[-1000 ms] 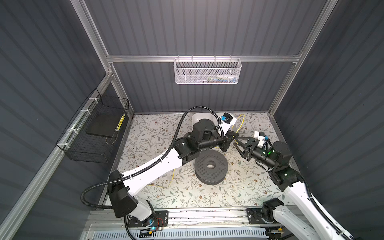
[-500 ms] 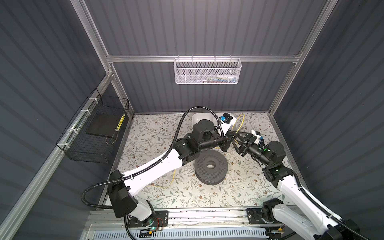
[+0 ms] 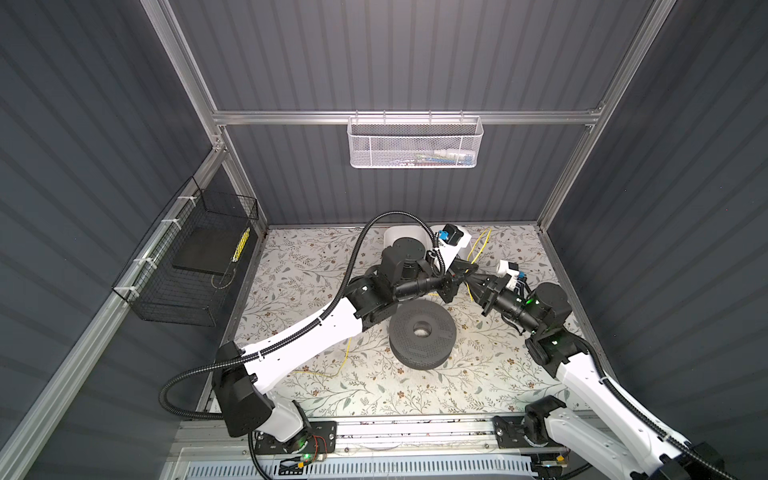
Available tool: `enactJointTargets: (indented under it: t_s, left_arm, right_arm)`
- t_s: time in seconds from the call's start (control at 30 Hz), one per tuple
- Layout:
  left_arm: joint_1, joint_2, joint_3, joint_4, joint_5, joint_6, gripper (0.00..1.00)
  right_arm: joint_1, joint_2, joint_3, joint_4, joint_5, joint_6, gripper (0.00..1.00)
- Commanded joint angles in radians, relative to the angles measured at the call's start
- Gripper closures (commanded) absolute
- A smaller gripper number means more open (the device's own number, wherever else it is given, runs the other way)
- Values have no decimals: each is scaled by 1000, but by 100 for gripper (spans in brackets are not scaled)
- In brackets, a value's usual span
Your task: Wrap the cables
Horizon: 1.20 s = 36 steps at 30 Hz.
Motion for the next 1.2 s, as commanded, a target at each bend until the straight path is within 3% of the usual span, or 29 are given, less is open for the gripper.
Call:
enactJointTargets:
  t_s: [0.0, 0.1, 0.23, 0.47, 0.67, 0.93, 1.07, 1.17]
  left_arm:
    - [49, -51, 13, -74, 52, -9, 100]
    - [90, -82, 18, -175, 63, 17, 100]
    - [123, -122, 30, -372, -39, 111, 100]
    - [123, -182, 13, -624, -294, 260, 100]
    - [124, -207, -29, -685, -531, 328, 100]
    - [123, -228, -86, -667, -735, 458, 100]
    - [124, -226, -100, -673, -748, 489, 100]
    - [122, -224, -87, -669, -670, 448, 100]
  right_arm:
    - [-51, 10, 78, -313, -40, -318, 100]
    - [-92, 53, 192, -600, 19, -595, 100]
    - [-108, 82, 336, -888, 262, -855, 100]
    - [-131, 133, 495, -1082, 639, -1125, 100]
    - [-147, 182, 574, -1121, 831, -1277, 100]
    - [-148, 186, 589, -1101, 1002, -1474, 100]
    - [-145, 155, 551, -1045, 972, -1545, 100]
    - [-142, 124, 510, -1008, 835, -1525, 94]
